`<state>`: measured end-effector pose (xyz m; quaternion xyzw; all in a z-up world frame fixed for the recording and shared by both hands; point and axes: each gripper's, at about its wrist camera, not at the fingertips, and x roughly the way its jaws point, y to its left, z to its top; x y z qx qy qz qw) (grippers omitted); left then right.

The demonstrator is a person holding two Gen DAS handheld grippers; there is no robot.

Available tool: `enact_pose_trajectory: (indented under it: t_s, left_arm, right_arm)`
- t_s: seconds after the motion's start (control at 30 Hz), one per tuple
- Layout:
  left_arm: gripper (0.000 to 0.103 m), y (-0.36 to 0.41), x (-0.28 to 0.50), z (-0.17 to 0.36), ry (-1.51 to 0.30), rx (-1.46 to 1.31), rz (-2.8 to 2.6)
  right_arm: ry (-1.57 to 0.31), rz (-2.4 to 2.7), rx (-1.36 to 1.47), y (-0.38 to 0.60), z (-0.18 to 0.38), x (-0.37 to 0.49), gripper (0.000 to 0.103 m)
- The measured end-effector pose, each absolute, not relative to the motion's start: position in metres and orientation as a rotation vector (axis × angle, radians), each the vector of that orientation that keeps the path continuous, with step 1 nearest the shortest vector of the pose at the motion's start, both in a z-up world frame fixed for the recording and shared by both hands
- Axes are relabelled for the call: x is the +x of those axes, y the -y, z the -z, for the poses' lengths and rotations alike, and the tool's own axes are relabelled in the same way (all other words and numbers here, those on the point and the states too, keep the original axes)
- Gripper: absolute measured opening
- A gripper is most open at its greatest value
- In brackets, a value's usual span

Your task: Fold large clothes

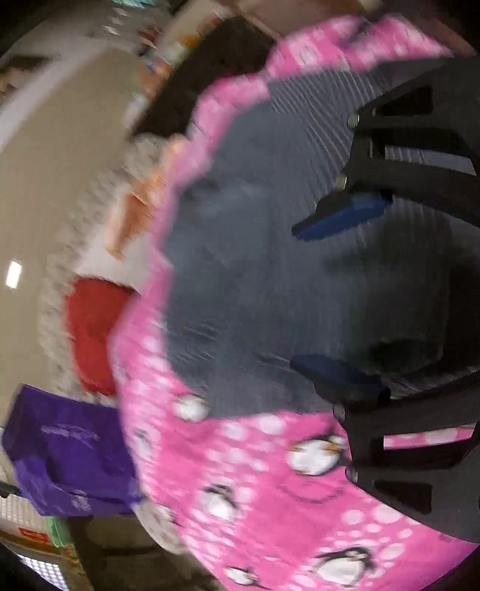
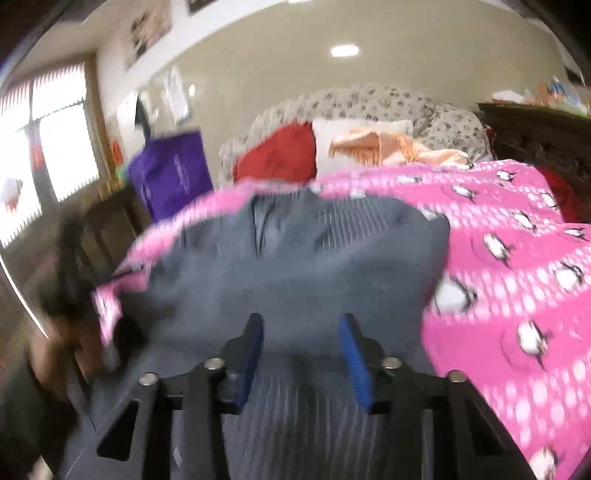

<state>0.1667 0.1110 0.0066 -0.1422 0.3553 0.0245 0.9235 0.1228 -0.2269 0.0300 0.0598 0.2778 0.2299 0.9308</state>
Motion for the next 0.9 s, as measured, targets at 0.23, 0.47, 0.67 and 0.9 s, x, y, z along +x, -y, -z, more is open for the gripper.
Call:
enact_pose_trajectory:
  t_s: [0.23, 0.47, 0.67, 0.9]
  left_arm:
    - [0.062, -0.120, 0.164, 0.012, -0.765, -0.322, -0.082]
    - [0.062, -0.119, 0.164, 0.016, -0.773, -0.326, -0.093]
    - [0.062, -0.117, 0.163, 0.016, -0.779, -0.316, -0.098]
    - [0.062, -0.119, 0.167, 0.018, -0.788, -0.321, -0.101]
  right_arm:
    - [-0.851, -0.336, 0.254, 0.259, 0.030, 0.215, 0.022]
    - [-0.657, -0.337, 0.207, 0.250, -0.025, 0.214, 0.024]
    - [-0.800, -0.175, 0.085, 0.227, 0.022, 0.277, 0.034]
    - [-0.754, -0.213, 0.060, 0.234, -0.013, 0.239, 0.035]
